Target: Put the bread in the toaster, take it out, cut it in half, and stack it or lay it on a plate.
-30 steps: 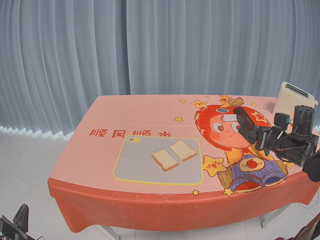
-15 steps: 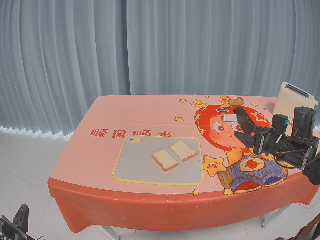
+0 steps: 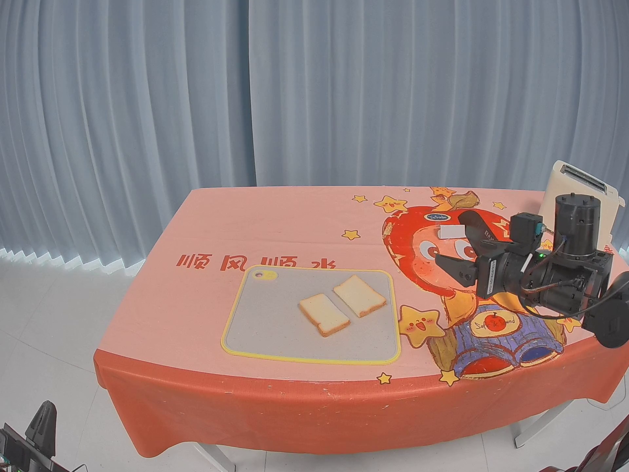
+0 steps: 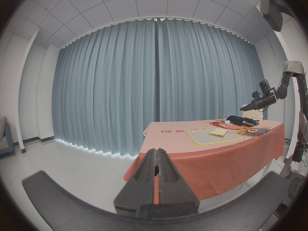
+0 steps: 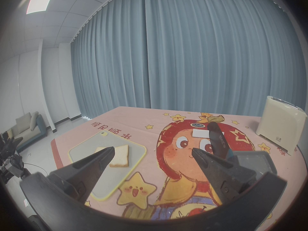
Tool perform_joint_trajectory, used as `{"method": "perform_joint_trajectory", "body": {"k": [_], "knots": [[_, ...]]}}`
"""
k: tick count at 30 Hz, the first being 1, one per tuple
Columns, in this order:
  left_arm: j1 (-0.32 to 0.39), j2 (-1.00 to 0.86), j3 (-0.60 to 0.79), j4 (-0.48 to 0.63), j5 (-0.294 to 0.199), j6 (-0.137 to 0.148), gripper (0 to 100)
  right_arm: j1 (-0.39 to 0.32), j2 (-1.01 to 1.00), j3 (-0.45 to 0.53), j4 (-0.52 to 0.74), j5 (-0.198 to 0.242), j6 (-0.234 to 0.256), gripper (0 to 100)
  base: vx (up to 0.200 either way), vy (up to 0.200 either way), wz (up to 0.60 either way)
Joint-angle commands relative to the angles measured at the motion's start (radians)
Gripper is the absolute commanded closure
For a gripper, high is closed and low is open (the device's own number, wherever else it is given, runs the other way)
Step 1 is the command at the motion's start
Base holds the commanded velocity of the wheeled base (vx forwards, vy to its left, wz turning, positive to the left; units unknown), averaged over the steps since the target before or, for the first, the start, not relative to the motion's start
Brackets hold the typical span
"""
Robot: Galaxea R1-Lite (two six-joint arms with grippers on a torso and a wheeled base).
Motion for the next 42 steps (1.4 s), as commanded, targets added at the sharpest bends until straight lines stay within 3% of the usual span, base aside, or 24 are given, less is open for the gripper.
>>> {"method": "perform_joint_trajectory", "body": {"k": [1, 13, 42], "knots": [[0.000, -0.009, 0.018, 0.000, 0.000, 0.000, 100, 0.033, 0.081, -0.077, 0.028, 0.000, -0.002, 0, 0.000, 0.000, 0.00], [0.000, -0.009, 0.018, 0.000, 0.000, 0.000, 100, 0.039, 0.261, -0.229, 0.041, -0.001, -0.023, 0, 0.000, 0.000, 0.00], [0.000, -0.009, 0.018, 0.000, 0.000, 0.000, 100, 0.091, 0.440, -0.321, 0.038, -0.032, -0.046, 0, 0.000, 0.000, 0.00]]}}
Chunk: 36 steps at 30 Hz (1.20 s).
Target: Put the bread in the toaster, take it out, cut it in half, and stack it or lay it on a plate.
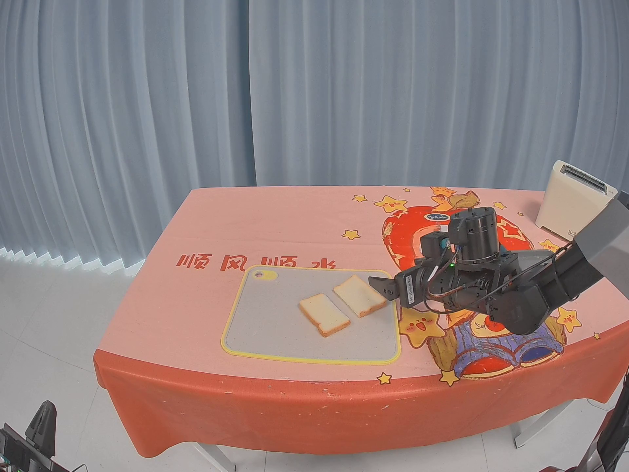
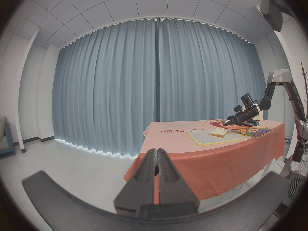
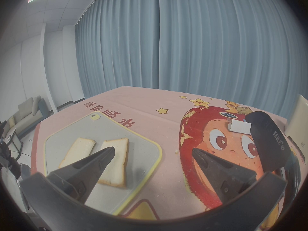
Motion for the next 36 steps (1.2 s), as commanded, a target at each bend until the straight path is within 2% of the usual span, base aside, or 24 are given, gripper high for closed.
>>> {"method": "perform_joint_trajectory", "body": {"k": [1, 24, 36], "knots": [[0.000, -0.009, 0.018, 0.000, 0.000, 0.000, 100, 0.004, 0.021, -0.010, 0.001, -0.008, -0.001, 0, 0.000, 0.000, 0.00], [0.000, -0.009, 0.018, 0.000, 0.000, 0.000, 100, 0.001, 0.058, -0.018, 0.000, -0.014, -0.007, 0, 0.000, 0.000, 0.00], [0.000, -0.009, 0.018, 0.000, 0.000, 0.000, 100, -0.003, 0.041, 0.007, 0.003, -0.071, -0.013, 0, 0.000, 0.000, 0.00]]}}
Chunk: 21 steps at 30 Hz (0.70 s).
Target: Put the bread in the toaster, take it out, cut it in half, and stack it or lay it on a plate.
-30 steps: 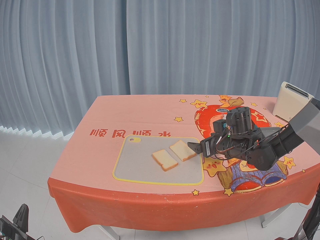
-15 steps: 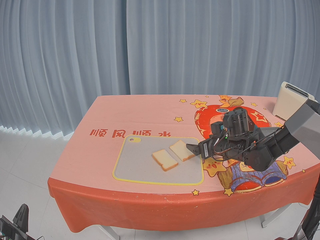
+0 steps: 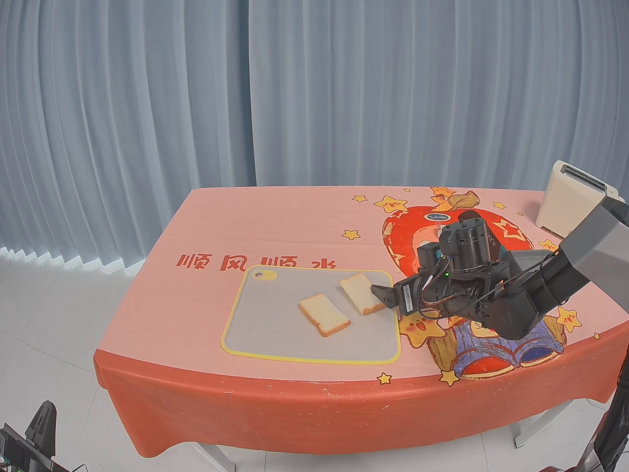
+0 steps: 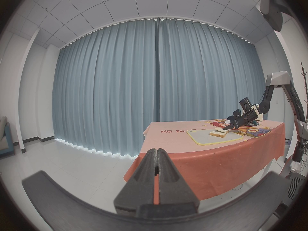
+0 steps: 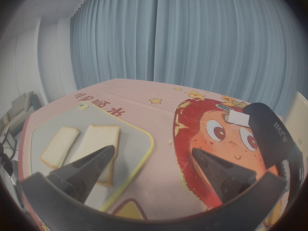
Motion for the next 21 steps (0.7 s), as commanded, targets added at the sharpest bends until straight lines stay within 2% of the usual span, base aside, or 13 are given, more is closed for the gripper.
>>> {"method": "perform_joint_trajectory", "body": {"k": [1, 7, 21], "knots": [[0.000, -0.009, 0.018, 0.000, 0.000, 0.000, 100, -0.003, -0.014, 0.011, 0.003, -0.003, 0.000, 0, 0.000, 0.000, 0.00], [0.000, -0.009, 0.018, 0.000, 0.000, 0.000, 100, 0.000, -0.037, 0.031, 0.051, -0.038, 0.006, 0, 0.000, 0.000, 0.00], [0.000, -0.009, 0.018, -0.002, 0.000, 0.000, 100, 0.011, -0.039, 0.038, 0.049, -0.039, 0.006, 0, 0.000, 0.000, 0.00]]}}
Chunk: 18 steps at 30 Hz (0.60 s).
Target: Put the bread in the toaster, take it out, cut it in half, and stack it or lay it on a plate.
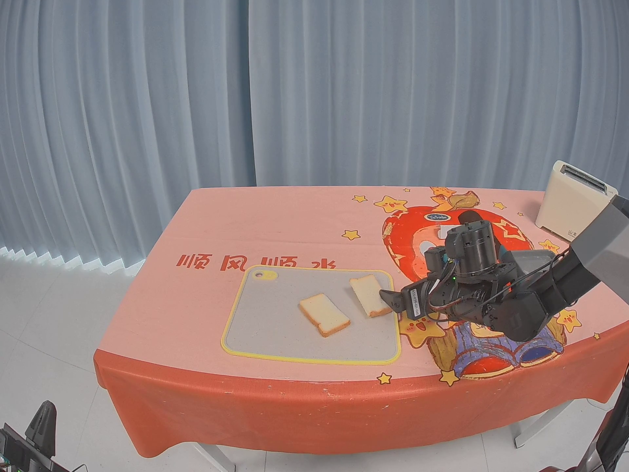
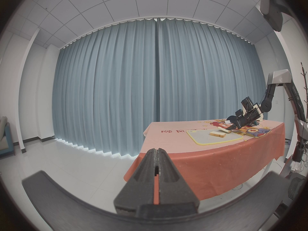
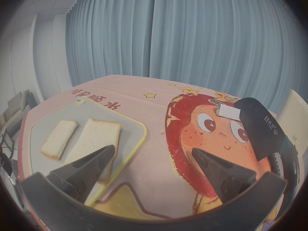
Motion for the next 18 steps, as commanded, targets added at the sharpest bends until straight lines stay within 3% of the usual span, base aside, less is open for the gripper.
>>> {"method": "perform_joint_trajectory", "body": {"k": [1, 18], "knots": [[0.000, -0.009, 0.018, 0.000, 0.000, 0.000, 100, 0.012, 0.003, -0.003, -0.007, 0.001, 0.000, 0, 0.000, 0.000, 0.00], [0.000, -0.009, 0.018, 0.000, 0.000, 0.000, 100, 0.035, -0.009, -0.016, -0.008, -0.001, 0.000, 0, 0.000, 0.000, 0.00]]}}
